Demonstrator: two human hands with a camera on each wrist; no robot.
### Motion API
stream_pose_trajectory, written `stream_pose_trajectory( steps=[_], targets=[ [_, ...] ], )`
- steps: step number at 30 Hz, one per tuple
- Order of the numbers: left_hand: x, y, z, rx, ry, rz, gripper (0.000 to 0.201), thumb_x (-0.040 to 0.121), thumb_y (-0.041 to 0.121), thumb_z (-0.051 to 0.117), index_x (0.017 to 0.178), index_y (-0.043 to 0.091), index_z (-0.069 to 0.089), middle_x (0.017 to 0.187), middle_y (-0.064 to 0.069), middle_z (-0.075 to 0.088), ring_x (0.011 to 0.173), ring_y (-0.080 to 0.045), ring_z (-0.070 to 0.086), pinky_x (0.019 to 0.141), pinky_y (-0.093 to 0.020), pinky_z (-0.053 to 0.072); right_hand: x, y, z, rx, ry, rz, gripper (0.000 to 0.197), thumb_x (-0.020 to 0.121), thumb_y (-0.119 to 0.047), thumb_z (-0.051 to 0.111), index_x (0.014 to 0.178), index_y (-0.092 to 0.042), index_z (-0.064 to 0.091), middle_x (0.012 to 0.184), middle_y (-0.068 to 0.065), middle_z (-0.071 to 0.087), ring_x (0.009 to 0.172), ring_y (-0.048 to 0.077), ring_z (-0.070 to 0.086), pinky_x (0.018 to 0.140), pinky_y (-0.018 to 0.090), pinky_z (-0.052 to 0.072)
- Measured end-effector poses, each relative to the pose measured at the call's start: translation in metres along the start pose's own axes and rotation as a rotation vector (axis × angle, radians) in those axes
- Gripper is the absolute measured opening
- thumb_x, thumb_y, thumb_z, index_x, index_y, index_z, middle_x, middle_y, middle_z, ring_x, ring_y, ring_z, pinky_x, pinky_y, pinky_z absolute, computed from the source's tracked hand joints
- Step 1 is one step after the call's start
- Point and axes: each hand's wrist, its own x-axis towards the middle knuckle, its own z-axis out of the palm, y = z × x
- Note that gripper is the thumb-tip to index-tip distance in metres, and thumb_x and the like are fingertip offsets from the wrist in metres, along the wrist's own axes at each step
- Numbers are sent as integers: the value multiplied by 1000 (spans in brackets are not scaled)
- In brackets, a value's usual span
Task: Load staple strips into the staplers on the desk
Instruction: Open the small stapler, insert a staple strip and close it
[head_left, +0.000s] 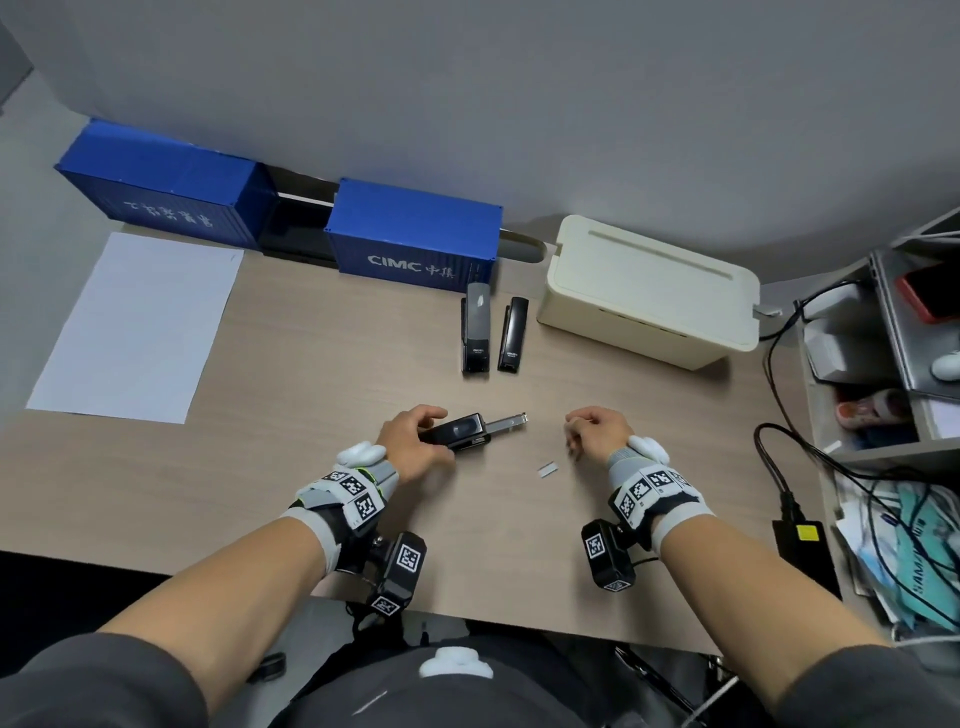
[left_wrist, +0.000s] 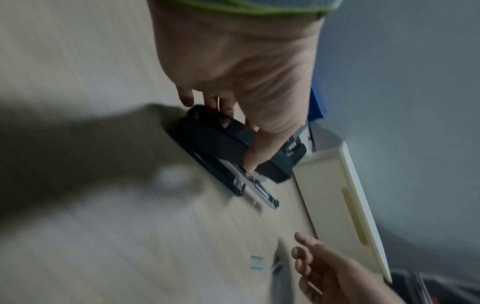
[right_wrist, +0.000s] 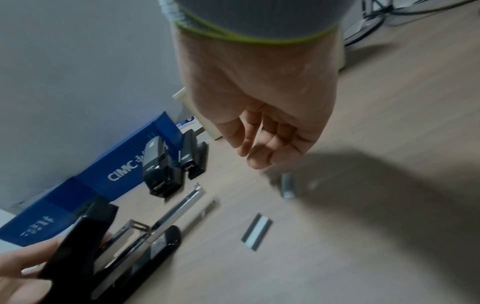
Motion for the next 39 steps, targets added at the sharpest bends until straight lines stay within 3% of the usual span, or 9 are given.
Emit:
stream_pose_trajectory(
  steps=[2,6,13,16,21,24,27,34,39],
  targets=[
    [2,4,8,185,-46,58,65,62,33,82,123,31,60,106,4,61,99,-21,59,91,-32,49,4,15,-7,-21,17,37,16,74,-10,59,65,-19,69,51,1,64,52,24,60,64,38,54],
    [4,15,15,242,5,87,47,63,31,65,109,39,65,100,8,66,97,-24,63,89,-38,51,23,54,-8,-53,25,93,13,66,-18,62,58,-26,70,59,-5,68,63,26,64,75,43,56],
    [14,27,18,356,-18,144,46,66,24,65,106,47,65,101,15,69,96,-18,65,87,-34,53,6,44,-4,-136,69,170,17,68,-33,71,80,-27,62,93,0,71,89,25,66,88,34,53],
    [15,27,18,402,-14,138,47,72,22,69,112,45,65,106,10,69,98,-21,64,87,-33,52,-7,25,-7,-256,85,165,29,68,-46,70,86,-24,62,90,0,67,88,26,64,82,31,50],
    [19,25,19,403,-23,134,47,74,21,71,115,43,65,109,6,68,103,-24,62,91,-36,49,-10,7,-1,-432,31,181,20,78,-32,61,74,-13,65,74,6,61,69,26,58,63,24,42],
    [18,24,19,393,-19,145,46,74,19,71,114,41,66,108,6,68,103,-25,62,92,-37,49,-10,3,-2,-483,-3,157,25,82,-25,57,92,-7,70,86,7,67,81,27,61,68,24,40],
    [19,22,20,392,-11,146,45,74,19,71,112,42,66,107,8,69,102,-24,62,91,-37,50,-13,0,-6,-553,9,183,23,73,-22,60,85,-10,75,84,5,73,76,24,66,68,22,50],
    [21,19,21,415,-17,159,46,74,22,70,114,44,64,110,10,66,107,-23,59,92,-36,46,-14,8,-21,-402,-10,105,18,56,-36,57,63,-32,73,63,-9,70,62,14,65,62,26,51],
    [21,18,21,420,-13,161,46,75,23,70,116,44,63,113,9,66,109,-22,58,94,-37,46,-9,11,-16,-166,-63,10,16,65,-32,65,69,-20,74,55,-3,66,53,14,54,64,29,51]
  ],
)
